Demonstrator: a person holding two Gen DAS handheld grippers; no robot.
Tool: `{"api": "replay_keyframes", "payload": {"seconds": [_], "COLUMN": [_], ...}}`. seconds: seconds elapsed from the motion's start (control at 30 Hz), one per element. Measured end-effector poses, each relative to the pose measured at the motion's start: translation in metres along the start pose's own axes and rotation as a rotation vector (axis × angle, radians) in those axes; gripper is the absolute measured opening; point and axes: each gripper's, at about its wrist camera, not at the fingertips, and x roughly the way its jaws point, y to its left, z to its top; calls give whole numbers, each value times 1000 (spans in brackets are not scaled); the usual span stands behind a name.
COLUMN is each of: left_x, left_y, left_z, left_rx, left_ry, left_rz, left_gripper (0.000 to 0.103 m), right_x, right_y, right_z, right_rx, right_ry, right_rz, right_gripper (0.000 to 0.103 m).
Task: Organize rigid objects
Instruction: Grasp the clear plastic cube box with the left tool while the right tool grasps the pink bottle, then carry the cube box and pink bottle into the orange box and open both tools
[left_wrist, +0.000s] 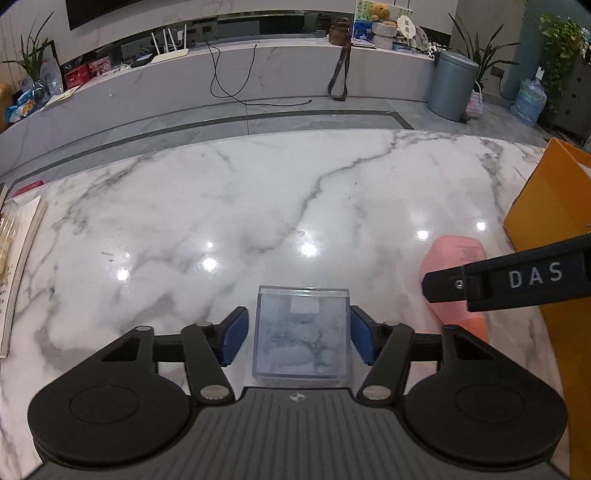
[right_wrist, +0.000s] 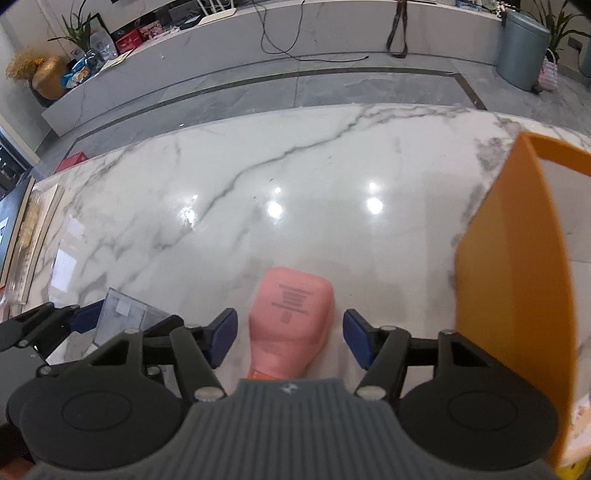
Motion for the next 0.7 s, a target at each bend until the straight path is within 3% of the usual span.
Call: {"api": "replay_keyframes", "payload": {"seconds": [0.17,0.23,0.5,0.7], "left_x": [1,0,-13,-46], "left_y": [2,1,-7,-14], "left_z": [-1,0,-6,-3], "left_rx": [-4,1,25,37], "left_ry": [7,7,17,-10], "left_rz": [-7,0,14,10], "left_gripper": [53,53,52,52], "right_x": [7,8,-5,-40], "right_y": [4,5,2,0], "right_z": [1,1,-10,-20], "right_rx": [-21,-26,-51,-62], "right_ry": [-8,-12,-4,-40], "right_rz": [-2,1,36,79], "right_gripper": [54,47,44,44]}}
